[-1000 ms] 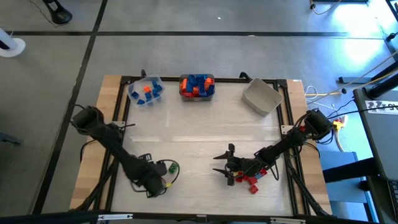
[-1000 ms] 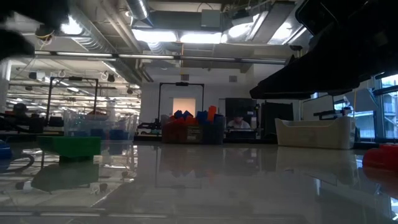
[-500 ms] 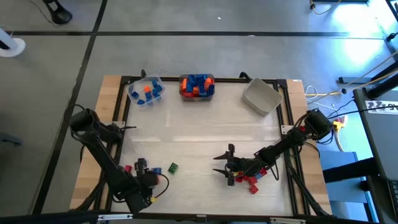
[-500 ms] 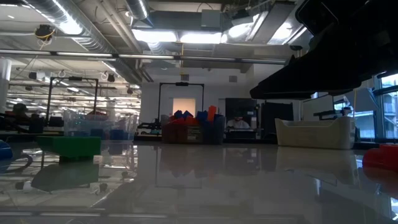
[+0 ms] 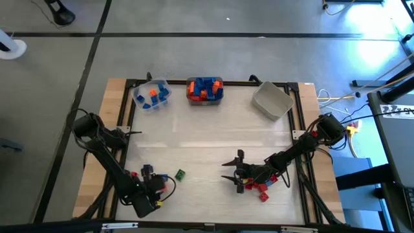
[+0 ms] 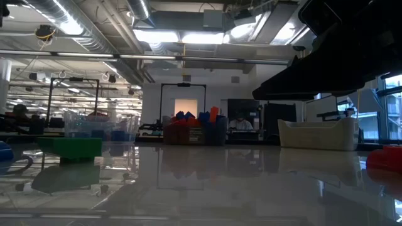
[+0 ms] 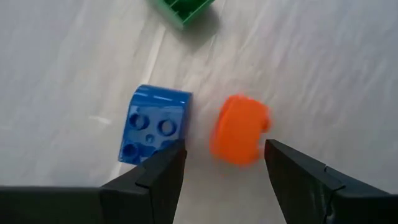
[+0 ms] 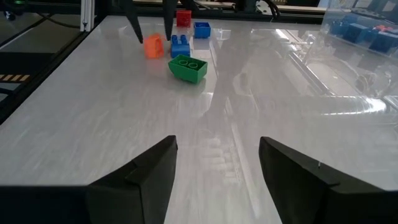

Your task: Sort blocks by size

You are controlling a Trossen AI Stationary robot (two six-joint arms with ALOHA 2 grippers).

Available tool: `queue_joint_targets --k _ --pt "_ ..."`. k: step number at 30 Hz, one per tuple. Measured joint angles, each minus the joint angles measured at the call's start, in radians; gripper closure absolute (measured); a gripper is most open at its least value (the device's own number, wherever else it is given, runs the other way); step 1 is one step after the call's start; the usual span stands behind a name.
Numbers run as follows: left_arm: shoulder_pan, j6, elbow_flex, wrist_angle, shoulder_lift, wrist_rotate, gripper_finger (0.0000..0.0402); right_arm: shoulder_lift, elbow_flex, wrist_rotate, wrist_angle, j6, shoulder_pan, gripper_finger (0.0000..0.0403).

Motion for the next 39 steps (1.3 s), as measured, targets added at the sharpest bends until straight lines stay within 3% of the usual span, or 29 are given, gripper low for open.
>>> queue_joint_targets --k 26,34,39 --pt "0.052 0.058 -0.021 0.142 -0.001 -0.035 0.0192 0.0 0.0 0.0 0.0 0.0 0.0 0.0173" --pt "0.052 0.118 -0.022 0.185 0.062 -0.015 0.0193 0.0 0.0 -0.001 0.0 0.0 0.0 0.0173" --pt "0.054 0.15 -0.022 0.204 0.069 -0.019 0.0236 0.0 0.0 0.0 0.001 0.0 0.0 0.0173"
